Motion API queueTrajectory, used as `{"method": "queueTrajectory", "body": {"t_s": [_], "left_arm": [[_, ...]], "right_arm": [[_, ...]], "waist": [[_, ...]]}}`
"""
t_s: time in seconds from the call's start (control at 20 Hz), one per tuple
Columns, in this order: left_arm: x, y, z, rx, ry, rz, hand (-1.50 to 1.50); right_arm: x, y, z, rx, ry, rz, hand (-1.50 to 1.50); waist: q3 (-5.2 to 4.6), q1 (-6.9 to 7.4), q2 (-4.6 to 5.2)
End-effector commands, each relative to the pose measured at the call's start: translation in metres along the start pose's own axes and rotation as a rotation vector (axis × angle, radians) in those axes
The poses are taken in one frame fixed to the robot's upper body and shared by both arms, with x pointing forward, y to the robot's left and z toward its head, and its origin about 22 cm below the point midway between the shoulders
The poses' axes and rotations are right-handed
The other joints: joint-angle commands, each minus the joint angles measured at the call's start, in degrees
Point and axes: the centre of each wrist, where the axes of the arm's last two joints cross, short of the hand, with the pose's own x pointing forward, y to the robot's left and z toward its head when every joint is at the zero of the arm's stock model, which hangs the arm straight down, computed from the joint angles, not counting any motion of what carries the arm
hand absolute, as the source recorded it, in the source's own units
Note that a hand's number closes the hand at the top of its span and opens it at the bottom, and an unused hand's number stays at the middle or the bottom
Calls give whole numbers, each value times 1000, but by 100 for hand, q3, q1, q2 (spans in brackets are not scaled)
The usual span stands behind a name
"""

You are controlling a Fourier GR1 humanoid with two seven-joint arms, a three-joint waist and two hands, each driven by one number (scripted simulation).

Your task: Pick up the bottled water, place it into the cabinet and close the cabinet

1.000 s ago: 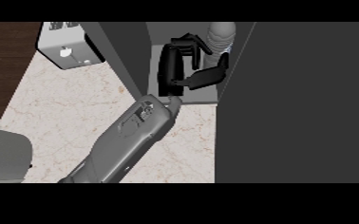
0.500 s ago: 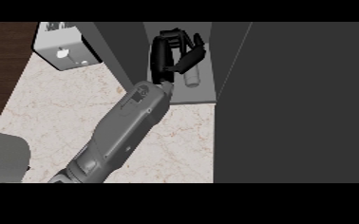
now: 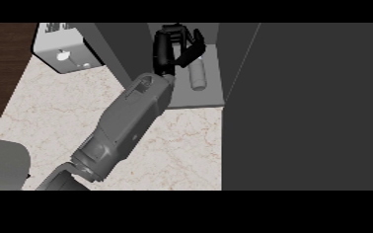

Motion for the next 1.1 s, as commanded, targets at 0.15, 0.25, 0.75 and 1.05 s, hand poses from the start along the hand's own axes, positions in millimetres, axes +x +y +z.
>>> {"method": "queueTrajectory", "body": {"t_s": [0.15, 0.25, 0.75, 1.05], "left_arm": [[4, -5, -17, -55, 2, -138, -150], [-9, 2, -12, -56, 0, -165, -150], [1, 10, -30, -18, -14, -79, -150], [12, -1, -26, -101, -67, 114, -150]], "right_arm": [[12, 7, -9, -6, -68, -48, -150], [20, 6, -12, 2, -78, -34, -150], [11, 2, -12, 36, -82, -20, -150], [20, 4, -6, 14, -78, -26, -150]], "waist": [[2, 11, 5], [-1, -9, 27], [-2, -41, 39], [-3, -25, -30]]}}
